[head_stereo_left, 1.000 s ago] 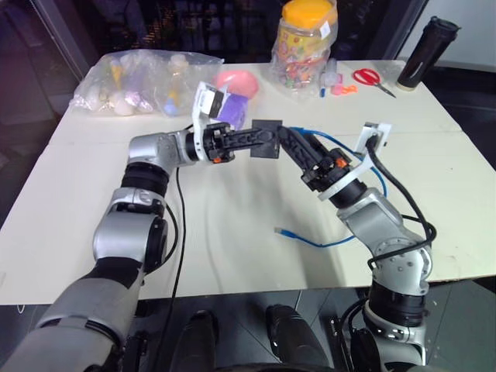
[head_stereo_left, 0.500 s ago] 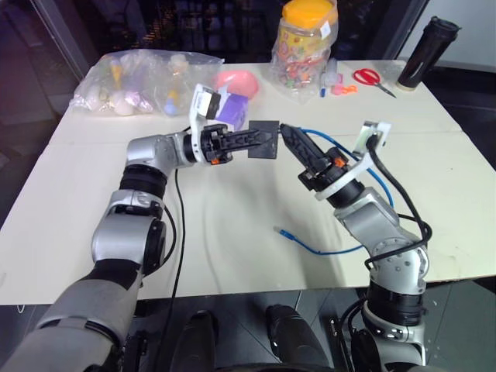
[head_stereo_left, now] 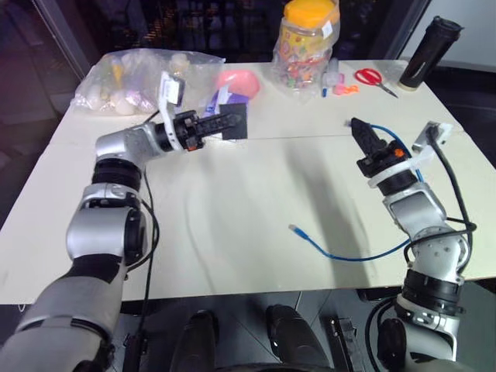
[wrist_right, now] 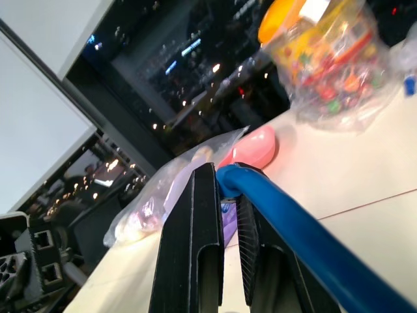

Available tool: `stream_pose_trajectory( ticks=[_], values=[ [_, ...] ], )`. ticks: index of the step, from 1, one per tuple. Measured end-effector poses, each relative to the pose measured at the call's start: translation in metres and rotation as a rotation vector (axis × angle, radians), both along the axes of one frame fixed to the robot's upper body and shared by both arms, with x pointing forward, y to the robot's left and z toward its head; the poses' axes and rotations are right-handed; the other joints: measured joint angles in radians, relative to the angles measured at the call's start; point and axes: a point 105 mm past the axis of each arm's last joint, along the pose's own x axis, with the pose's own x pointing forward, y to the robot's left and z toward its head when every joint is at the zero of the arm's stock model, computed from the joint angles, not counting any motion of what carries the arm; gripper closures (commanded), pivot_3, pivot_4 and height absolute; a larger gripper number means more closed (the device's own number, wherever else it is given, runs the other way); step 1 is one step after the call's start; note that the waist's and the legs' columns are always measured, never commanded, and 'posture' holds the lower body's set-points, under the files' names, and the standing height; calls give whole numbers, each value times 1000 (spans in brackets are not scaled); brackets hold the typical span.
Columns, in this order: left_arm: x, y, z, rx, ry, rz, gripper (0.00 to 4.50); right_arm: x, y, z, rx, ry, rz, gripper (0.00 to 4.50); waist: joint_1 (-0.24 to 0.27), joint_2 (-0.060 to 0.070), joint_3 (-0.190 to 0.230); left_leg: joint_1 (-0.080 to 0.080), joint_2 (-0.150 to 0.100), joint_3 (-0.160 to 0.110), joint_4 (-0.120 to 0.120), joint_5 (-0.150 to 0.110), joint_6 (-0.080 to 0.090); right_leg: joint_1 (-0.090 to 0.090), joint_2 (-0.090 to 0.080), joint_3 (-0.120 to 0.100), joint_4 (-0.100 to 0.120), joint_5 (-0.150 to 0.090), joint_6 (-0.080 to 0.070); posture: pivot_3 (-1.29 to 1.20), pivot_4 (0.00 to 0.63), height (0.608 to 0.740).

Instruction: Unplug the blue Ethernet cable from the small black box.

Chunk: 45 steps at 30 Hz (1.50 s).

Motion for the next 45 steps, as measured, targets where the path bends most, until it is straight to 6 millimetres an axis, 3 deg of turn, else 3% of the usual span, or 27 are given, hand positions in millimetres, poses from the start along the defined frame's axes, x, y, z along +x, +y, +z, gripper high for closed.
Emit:
stream_pose_trajectory(
  ticks=[3, 5, 9, 15, 20, 23, 28, 30, 37, 41, 45],
  values=[
    [11, -21, -19, 98, -128, 124, 3988, 25, -31, -22, -60, 158, -156, 4495, 15, 0, 0, 0, 0, 2, 1, 0, 0, 0, 0, 2, -1, 0, 0, 0, 150, 740],
    [17, -29, -33, 117, -163, 206, 3988, 37, -51, -52, -105, 306, -247, 4495, 17, 0, 0, 0, 0, 2, 0, 0, 0, 0, 0, 2, -1, 0, 0, 0, 150, 740],
    [21, -46, -46, 120, -213, 296, 3988, 47, -62, -93, -164, 474, -296, 2944, 15, 0, 0, 0, 0, 3, -1, 0, 0, -2, 0, 3, -1, 0, 0, 0, 150, 740],
    [19, -63, -66, 148, -232, 367, 3988, 49, -50, -96, -251, 473, -238, 23, 13, 0, 0, 0, 0, 3, -1, -1, 2, -2, 1, 3, -1, 0, 1, 0, 150, 740],
    [24, -68, -79, 203, -266, 464, 3988, 22, -24, -102, -401, 470, -111, 23, 20, 1, -1, -1, -1, 3, 1, -1, 2, -1, 0, 3, -1, 0, 1, 0, 150, 740],
    [22, -72, -93, 245, -278, 470, 3988, -5, 6, -108, -501, 449, 5, 23, 19, 1, -1, -1, -1, 3, 1, -1, 2, 0, 0, 3, -2, -1, 2, 0, 150, 740],
    [17, -80, -108, 281, -284, 452, 3988, -17, 19, -88, -498, 349, 9, 23, 15, 1, -1, 0, -1, 2, 1, -1, 2, 0, 1, 3, -2, -1, 2, 0, 150, 740],
    [15, -79, -111, 303, -302, 445, 2949, -18, 15, -85, -483, 341, -15, 0, 15, 1, -1, 1, -1, 2, 2, -1, 2, 1, 1, 4, -1, -1, 2, 0, 150, 740],
    [13, -73, -121, 326, -293, 437, 119, -19, 7, -85, -475, 350, -53, 0, 15, 1, -1, 1, -1, 2, 1, -1, 2, 1, 1, 4, -2, -1, 2, 0, 150, 740],
    [10, -54, -122, 335, -301, 413, 119, -24, 1, -91, -480, 367, -65, 0, 13, 1, -1, 1, -1, 2, 0, -1, 2, 0, 1, 4, -1, -1, 2, 0, 150, 740],
    [-3, -17, -120, 366, -294, 383, 119, -41, -1, -93, -576, 339, -20, 0, 13, 2, -1, 1, 0, 2, -1, -1, 2, 0, 1, 4, -1, -1, 2, 0, 150, 740]
  ],
)
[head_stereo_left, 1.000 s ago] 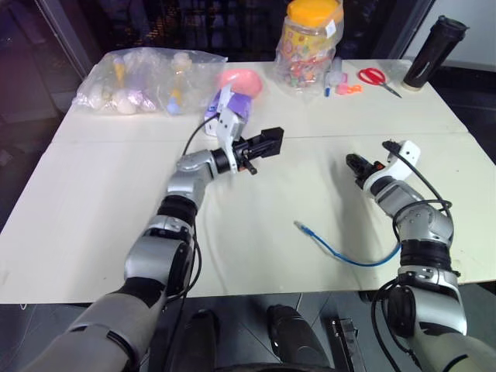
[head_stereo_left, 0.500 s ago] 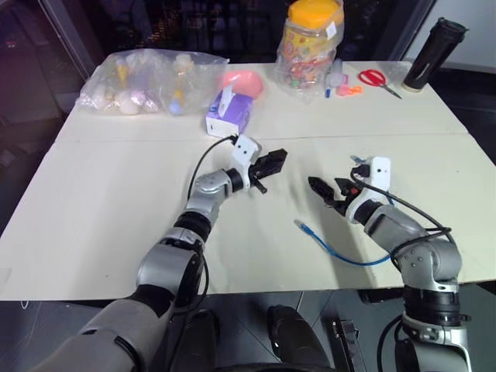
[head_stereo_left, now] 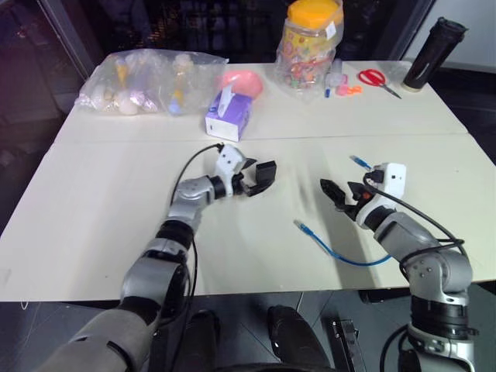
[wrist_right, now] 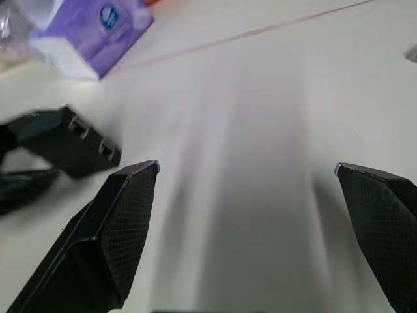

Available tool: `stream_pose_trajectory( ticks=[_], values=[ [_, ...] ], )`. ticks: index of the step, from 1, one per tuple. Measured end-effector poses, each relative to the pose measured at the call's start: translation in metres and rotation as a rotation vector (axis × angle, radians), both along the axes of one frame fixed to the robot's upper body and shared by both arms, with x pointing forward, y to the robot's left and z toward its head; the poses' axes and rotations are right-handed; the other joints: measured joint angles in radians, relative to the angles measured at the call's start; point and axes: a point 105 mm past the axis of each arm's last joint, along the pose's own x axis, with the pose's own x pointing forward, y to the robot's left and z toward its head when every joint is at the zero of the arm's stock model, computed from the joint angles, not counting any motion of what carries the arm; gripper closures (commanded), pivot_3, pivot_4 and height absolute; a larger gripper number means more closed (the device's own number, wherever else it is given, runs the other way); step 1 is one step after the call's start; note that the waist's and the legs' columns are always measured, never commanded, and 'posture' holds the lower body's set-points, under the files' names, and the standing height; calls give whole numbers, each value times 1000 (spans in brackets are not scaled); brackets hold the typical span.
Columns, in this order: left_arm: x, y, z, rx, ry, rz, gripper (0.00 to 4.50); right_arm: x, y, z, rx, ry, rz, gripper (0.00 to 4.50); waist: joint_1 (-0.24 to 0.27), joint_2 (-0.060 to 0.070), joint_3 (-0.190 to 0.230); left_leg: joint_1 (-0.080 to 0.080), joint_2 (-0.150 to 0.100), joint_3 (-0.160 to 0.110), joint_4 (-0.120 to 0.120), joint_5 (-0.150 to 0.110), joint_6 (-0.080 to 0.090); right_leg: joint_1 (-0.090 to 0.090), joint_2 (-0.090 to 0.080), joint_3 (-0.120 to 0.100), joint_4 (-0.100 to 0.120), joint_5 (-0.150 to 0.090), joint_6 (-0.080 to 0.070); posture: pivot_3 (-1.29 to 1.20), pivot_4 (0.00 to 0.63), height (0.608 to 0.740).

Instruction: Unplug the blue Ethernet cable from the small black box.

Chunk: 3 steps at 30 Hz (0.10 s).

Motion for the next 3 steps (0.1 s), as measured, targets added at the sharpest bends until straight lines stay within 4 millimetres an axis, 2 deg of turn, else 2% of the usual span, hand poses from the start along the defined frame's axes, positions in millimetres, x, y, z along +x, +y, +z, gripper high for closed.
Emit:
stream_pose_trajectory(
  ticks=[3],
  values=[
    [-18, 29, 7, 9, 50, -3, 119, -17, 6, 3, -109, -29, 101, 0, 0, 0, 0, 0, 0, 0, 0, 0, 0, 0, 0, 0, 0, 0, 0, 0, 150, 740]
  ],
)
